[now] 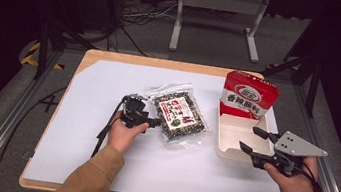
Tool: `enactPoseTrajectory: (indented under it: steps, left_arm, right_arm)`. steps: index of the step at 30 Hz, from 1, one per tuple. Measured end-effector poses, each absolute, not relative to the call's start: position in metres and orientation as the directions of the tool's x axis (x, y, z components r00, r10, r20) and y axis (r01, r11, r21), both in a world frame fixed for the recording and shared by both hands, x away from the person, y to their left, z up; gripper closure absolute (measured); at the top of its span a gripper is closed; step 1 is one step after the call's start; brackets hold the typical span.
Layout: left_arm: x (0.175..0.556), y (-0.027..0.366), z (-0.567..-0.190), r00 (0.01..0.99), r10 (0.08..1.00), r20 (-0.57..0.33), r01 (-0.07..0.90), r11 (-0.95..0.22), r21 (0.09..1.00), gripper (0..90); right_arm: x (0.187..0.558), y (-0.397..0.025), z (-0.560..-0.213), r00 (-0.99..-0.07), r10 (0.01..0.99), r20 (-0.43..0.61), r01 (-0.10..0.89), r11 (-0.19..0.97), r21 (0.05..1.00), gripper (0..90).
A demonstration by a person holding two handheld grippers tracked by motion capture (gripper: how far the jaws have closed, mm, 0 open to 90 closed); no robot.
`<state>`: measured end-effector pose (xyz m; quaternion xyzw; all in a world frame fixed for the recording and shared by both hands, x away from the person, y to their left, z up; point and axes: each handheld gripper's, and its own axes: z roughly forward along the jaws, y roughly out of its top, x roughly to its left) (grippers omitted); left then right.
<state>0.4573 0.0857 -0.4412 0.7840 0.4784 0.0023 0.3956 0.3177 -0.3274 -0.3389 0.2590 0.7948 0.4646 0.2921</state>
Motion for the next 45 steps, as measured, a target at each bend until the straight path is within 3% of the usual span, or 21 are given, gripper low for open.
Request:
enactPoseTrajectory:
  steps: [11,22,25,27,37,45]
  left_arm:
    - [0.465,0.069,-0.440,0.558,0.749,-0.357,0.746,-0.263,0.612,22.8]
    - [0.472,0.059,-0.441,0.517,0.770,-0.375,0.764,-0.217,0.608,19.0]
    - [0.475,0.048,-0.438,0.526,0.786,-0.323,0.758,-0.262,0.597,15.2]
    - [0.475,0.042,-0.438,0.533,0.794,-0.292,0.746,-0.279,0.605,17.4]
    - [0.482,0.046,-0.441,0.537,0.744,-0.398,0.759,-0.221,0.612,44.9]
    - [0.480,0.042,-0.438,0.527,0.751,-0.396,0.759,-0.208,0.617,63.9]
  right_arm:
    - [0.317,-0.327,-0.338,-0.694,0.682,-0.231,0.132,0.436,0.890,37.1]
    - [0.318,-0.325,-0.340,-0.687,0.682,-0.250,0.123,0.448,0.886,36.0]
    - [0.317,-0.324,-0.339,-0.688,0.682,-0.249,0.121,0.446,0.887,35.8]
    - [0.317,-0.324,-0.339,-0.689,0.681,-0.248,0.118,0.444,0.888,35.7]
    - [0.318,-0.325,-0.341,-0.694,0.679,-0.238,0.124,0.439,0.890,35.0]
    - [0.318,-0.325,-0.341,-0.696,0.678,-0.235,0.123,0.435,0.892,35.0]
